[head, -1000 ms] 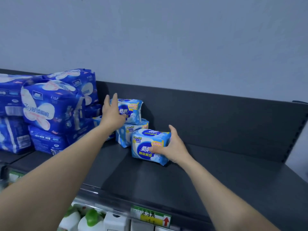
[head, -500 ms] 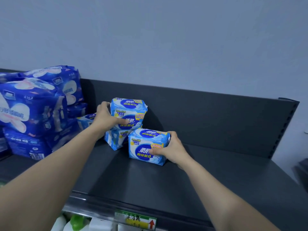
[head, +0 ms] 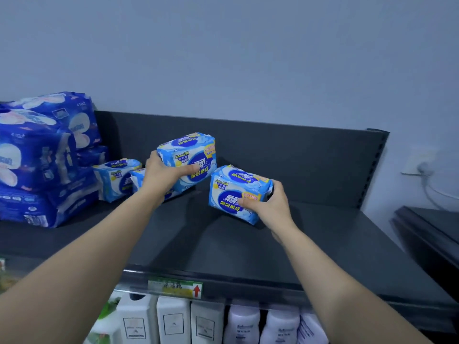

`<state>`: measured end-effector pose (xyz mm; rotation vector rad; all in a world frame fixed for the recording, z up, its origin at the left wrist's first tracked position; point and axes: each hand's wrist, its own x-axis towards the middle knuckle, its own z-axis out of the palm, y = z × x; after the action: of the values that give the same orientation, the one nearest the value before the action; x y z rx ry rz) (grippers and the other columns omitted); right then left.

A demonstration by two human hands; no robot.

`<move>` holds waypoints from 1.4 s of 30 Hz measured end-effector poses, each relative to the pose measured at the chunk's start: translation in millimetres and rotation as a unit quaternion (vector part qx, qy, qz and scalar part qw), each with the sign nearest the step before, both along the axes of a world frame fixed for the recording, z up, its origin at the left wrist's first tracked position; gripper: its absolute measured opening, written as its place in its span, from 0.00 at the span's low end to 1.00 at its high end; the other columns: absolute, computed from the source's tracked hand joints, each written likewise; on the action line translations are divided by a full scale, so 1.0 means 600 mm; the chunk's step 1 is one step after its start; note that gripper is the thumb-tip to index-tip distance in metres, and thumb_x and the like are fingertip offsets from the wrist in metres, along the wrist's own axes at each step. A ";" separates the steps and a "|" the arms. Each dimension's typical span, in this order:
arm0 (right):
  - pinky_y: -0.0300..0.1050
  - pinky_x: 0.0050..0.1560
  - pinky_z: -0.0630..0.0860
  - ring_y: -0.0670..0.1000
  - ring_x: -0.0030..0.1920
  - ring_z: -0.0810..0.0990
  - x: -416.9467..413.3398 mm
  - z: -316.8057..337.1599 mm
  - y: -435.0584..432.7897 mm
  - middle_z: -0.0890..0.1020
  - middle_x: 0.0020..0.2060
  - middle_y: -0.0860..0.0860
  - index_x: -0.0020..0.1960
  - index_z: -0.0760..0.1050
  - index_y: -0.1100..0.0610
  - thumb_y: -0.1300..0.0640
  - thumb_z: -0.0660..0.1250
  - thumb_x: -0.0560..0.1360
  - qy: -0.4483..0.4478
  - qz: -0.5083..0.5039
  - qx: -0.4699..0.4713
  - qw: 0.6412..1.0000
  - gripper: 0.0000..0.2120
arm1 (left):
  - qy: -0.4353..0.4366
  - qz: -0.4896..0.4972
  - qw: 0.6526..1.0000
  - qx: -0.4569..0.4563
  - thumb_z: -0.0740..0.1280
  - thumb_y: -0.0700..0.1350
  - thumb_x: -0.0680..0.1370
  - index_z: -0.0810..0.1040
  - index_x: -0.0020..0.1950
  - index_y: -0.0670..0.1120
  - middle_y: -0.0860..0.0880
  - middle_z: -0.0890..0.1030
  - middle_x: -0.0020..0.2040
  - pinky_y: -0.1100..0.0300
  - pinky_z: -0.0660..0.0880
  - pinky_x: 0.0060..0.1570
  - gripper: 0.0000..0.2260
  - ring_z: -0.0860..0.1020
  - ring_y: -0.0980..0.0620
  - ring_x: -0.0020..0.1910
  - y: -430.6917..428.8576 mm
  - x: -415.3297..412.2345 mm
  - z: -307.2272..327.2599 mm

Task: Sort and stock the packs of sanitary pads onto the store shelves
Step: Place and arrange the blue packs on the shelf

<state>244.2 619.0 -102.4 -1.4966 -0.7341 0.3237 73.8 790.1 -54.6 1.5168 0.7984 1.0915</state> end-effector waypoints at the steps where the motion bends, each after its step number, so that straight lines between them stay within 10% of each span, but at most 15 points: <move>1: 0.42 0.47 0.80 0.46 0.50 0.83 -0.001 -0.001 -0.016 0.81 0.53 0.47 0.58 0.70 0.52 0.65 0.82 0.60 -0.001 -0.012 0.006 1.000 0.32 | -0.009 -0.012 1.000 -0.003 0.84 0.50 0.56 0.69 0.55 0.52 0.52 0.79 0.55 0.59 0.78 0.44 0.34 0.80 0.55 0.50 -0.008 0.008 -0.006; 10: 0.50 0.53 0.81 0.48 0.51 0.83 -0.048 -0.005 -0.171 0.83 0.50 0.46 0.58 0.74 0.49 0.63 0.81 0.62 -0.019 -0.158 0.018 0.987 0.29 | -0.011 -0.212 0.977 -0.011 0.78 0.44 0.67 0.78 0.51 0.50 0.54 0.85 0.45 0.63 0.79 0.41 0.16 0.84 0.54 0.46 -0.101 0.026 -0.036; 17: 0.50 0.54 0.81 0.45 0.52 0.81 -0.135 -0.011 -0.311 0.78 0.50 0.41 0.58 0.67 0.49 0.61 0.81 0.62 -0.020 -0.269 0.020 0.963 0.32 | -0.014 -0.294 0.955 -0.031 0.78 0.43 0.68 0.75 0.52 0.49 0.52 0.84 0.48 0.67 0.78 0.35 0.17 0.83 0.59 0.39 -0.207 0.031 -0.056; 24: 0.54 0.55 0.80 0.47 0.51 0.83 -0.201 -0.006 -0.489 0.81 0.51 0.45 0.51 0.69 0.44 0.61 0.82 0.60 -0.030 -0.384 0.009 0.923 0.29 | -0.003 -0.361 0.932 -0.034 0.82 0.47 0.61 0.68 0.60 0.45 0.50 0.81 0.55 0.52 0.79 0.54 0.34 0.82 0.52 0.51 -0.358 0.043 -0.059; 42: 0.49 0.51 0.81 0.47 0.49 0.84 -0.459 0.017 -1.025 0.82 0.52 0.48 0.57 0.70 0.51 0.63 0.81 0.63 -0.040 -0.605 0.000 0.796 0.29 | -0.007 -0.592 0.804 -0.050 0.80 0.41 0.64 0.68 0.59 0.43 0.48 0.80 0.52 0.61 0.77 0.40 0.29 0.81 0.54 0.45 -0.929 0.004 -0.038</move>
<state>-31.5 3.8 -92.4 -1.6896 0.2670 -0.7241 75.9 232.9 -77.7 1.4955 -0.1942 0.0957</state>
